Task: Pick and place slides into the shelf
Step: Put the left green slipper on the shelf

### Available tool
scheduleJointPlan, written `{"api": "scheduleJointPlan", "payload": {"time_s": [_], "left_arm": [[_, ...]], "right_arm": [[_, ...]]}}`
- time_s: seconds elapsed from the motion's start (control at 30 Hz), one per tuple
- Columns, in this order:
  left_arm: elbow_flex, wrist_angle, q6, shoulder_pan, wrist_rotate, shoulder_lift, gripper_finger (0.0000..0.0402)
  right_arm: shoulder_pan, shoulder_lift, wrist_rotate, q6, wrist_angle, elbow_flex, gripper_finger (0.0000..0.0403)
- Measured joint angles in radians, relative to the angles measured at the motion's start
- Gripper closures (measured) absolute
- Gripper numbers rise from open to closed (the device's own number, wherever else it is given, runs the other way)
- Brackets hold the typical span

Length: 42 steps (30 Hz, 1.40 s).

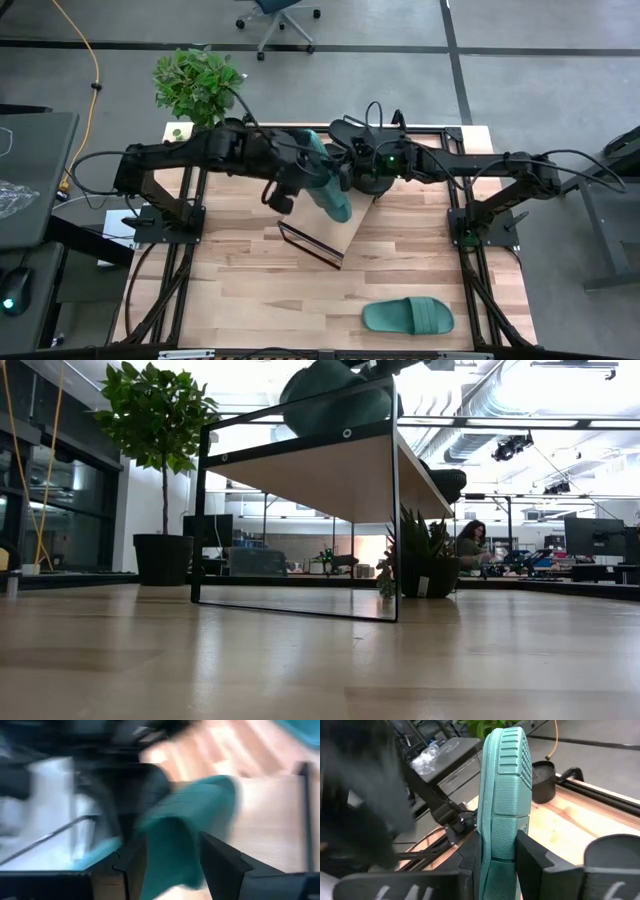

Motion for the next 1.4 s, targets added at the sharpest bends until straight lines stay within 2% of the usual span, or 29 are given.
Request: {"api": "scheduleJointPlan", "payload": {"time_s": [0.1, 0.27, 0.57, 0.83, 1.07, 1.23, 1.4], "left_arm": [[0.071, -0.030, -0.001, 0.000, -0.102, 0.000, 0.0238], [0.168, -0.099, -0.073, 0.000, -0.243, 0.000, 0.0238], [0.214, -0.164, -0.251, 0.078, -0.192, 0.000, 0.0238], [0.214, -0.168, -0.291, 0.195, -0.050, 0.000, 0.0238], [0.145, -0.062, -0.295, 0.312, 0.199, 0.001, 0.0238], [0.047, 0.081, -0.338, 0.372, 0.398, 0.001, 0.0238], [-0.067, 0.293, -0.451, 0.400, 0.588, 0.001, 0.0238]], "right_arm": [[0.002, -0.009, 0.031, -0.017, -0.011, 0.005, 0.0336], [0.000, -0.030, 0.173, -0.095, -0.061, 0.057, 0.0336], [0.021, -0.070, 0.312, -0.231, -0.079, 0.109, 0.0336], [0.142, -0.214, 0.592, -0.355, -0.107, 0.107, 0.0336], [0.233, -0.339, 0.760, -0.356, -0.025, -0.024, 0.0336], [0.297, -0.416, 0.857, -0.453, 0.277, -0.189, 0.0336], [0.327, -0.462, 0.806, -0.673, 0.782, -0.348, 0.0336]]}}
